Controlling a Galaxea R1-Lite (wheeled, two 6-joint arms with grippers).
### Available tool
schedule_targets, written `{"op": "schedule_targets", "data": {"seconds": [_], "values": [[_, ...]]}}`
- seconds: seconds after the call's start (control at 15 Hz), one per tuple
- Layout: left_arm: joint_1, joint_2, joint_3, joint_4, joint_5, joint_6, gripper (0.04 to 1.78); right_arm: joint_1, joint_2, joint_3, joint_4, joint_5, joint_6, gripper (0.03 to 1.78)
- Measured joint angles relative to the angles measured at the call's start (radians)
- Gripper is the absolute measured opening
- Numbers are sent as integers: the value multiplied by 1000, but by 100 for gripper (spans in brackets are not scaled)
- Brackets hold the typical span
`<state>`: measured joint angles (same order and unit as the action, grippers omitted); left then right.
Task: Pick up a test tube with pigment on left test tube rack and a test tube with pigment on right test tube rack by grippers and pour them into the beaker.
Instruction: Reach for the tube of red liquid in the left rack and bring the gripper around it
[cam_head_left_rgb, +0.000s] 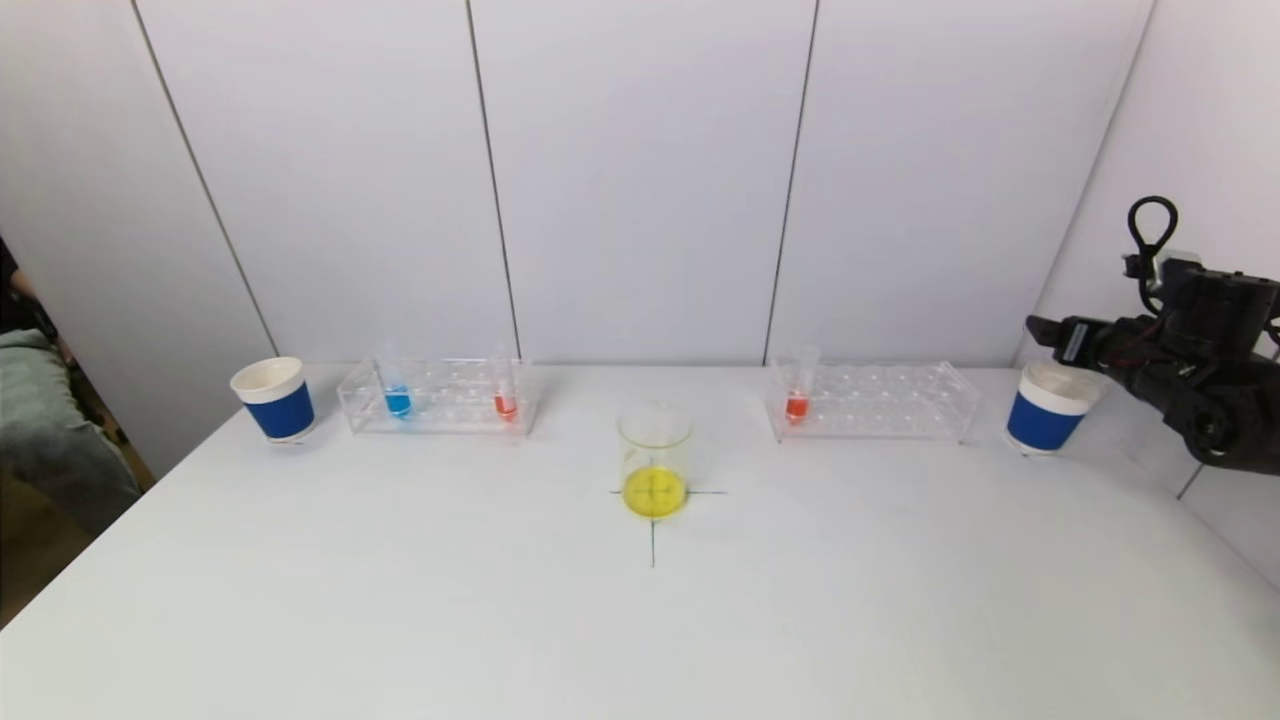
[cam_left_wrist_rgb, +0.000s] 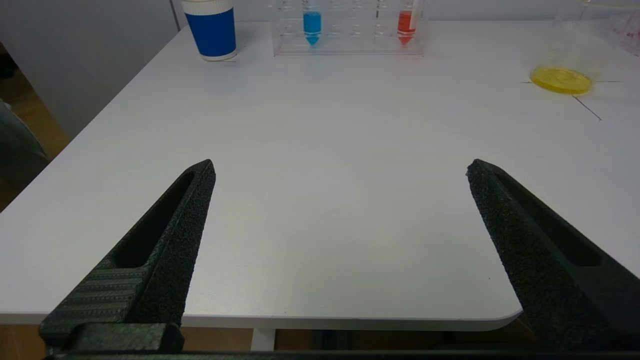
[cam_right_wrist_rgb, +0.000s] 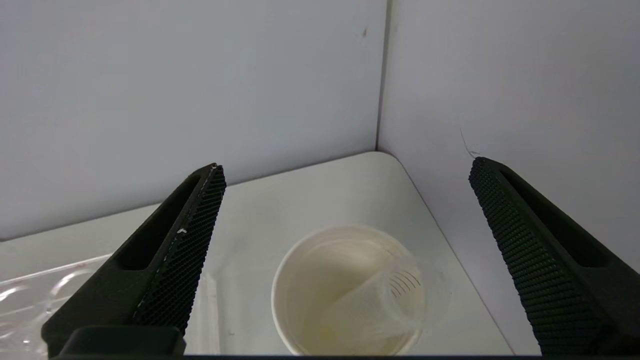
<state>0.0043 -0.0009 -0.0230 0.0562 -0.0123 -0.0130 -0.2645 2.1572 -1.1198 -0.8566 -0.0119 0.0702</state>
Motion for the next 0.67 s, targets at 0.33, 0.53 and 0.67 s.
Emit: {"op": "schedule_targets", "data": {"seconds": [0.33, 0.53, 0.67], "values": [[0, 0, 0, 0, 0, 0, 176, 100, -214, 142, -2, 17, 10, 177], [0, 0, 0, 0, 0, -1, 176, 200, -389, 286, -13, 8, 7, 177], [0, 0, 0, 0, 0, -1, 176, 248, -501, 408, -55, -6, 5, 177]]}}
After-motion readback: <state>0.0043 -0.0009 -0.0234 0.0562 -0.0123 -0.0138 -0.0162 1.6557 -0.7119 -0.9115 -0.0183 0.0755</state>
